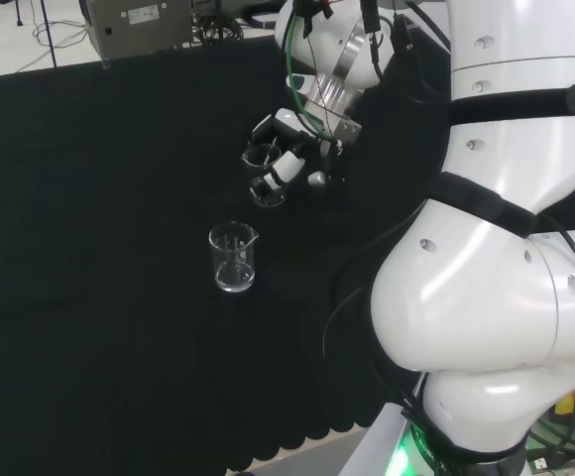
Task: Place the beaker back on the table.
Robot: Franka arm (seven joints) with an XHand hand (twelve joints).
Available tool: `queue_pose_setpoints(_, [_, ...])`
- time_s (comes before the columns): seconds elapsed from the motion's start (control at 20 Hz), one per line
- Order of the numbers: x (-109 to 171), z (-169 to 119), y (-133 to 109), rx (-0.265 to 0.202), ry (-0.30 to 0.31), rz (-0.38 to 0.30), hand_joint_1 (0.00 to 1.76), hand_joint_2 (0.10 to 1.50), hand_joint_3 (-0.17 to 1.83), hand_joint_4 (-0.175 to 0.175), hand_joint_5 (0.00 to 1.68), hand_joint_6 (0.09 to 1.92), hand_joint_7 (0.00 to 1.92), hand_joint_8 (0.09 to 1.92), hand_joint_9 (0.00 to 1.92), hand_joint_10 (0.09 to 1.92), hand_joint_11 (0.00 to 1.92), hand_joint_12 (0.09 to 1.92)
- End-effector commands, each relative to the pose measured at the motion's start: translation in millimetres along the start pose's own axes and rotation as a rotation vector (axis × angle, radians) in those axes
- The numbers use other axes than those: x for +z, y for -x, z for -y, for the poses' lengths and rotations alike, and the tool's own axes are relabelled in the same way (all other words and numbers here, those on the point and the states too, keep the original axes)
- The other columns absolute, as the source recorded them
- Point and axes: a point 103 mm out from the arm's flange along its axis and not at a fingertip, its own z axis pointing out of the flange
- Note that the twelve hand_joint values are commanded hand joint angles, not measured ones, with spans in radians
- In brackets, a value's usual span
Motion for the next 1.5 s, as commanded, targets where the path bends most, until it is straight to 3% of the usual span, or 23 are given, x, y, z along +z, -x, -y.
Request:
queue_pose_setpoints(0.05, [2, 2, -2, 0.009, -0.043, 0.025, 1.26, 0.75, 0.55, -0.135, 0.97, 0.99, 0.90, 0.95, 1.37, 0.09, 1.01, 0.88])
queue_pose_setpoints(0.2, [2, 4, -1, 0.017, -0.044, 0.039, 1.25, 0.55, 0.84, -0.064, 0.74, 1.06, 0.75, 0.86, 1.21, 0.09, 0.79, 1.07])
queue_pose_setpoints(0.4, [1, 6, 0, 0.021, -0.048, 0.072, 1.20, 0.48, 0.91, -0.027, 0.50, 0.97, 0.52, 0.76, 1.00, 0.09, 0.49, 1.26])
queue_pose_setpoints(0.55, [0, 7, -1, 0.025, -0.080, 0.106, 1.17, 0.46, 0.89, -0.023, 0.40, 0.80, 0.42, 0.73, 0.91, 0.09, 0.38, 1.32])
queue_pose_setpoints(0.85, [-5, 7, -9, 0.020, -0.128, 0.160, 1.13, 0.47, 0.83, -0.027, 0.36, 0.58, 0.36, 0.71, 0.86, 0.09, 0.29, 1.35])
queue_pose_setpoints(1.1, [-24, 12, -21, 0.017, -0.111, 0.164, 1.05, 0.47, 0.79, -0.028, 0.30, 0.32, 0.17, 0.67, 0.65, 0.09, 0.10, 1.43])
queue_pose_setpoints(1.35, [-53, 31, -41, 0.037, -0.066, 0.195, 1.00, 0.48, 0.76, -0.028, 0.31, 0.19, 0.11, 0.64, 0.60, 0.09, 0.04, 1.45])
queue_pose_setpoints(1.5, [-67, 49, -51, 0.086, -0.037, 0.134, 0.99, 0.49, 0.74, -0.029, 0.32, 0.15, 0.12, 0.64, 0.60, 0.09, 0.03, 1.45])
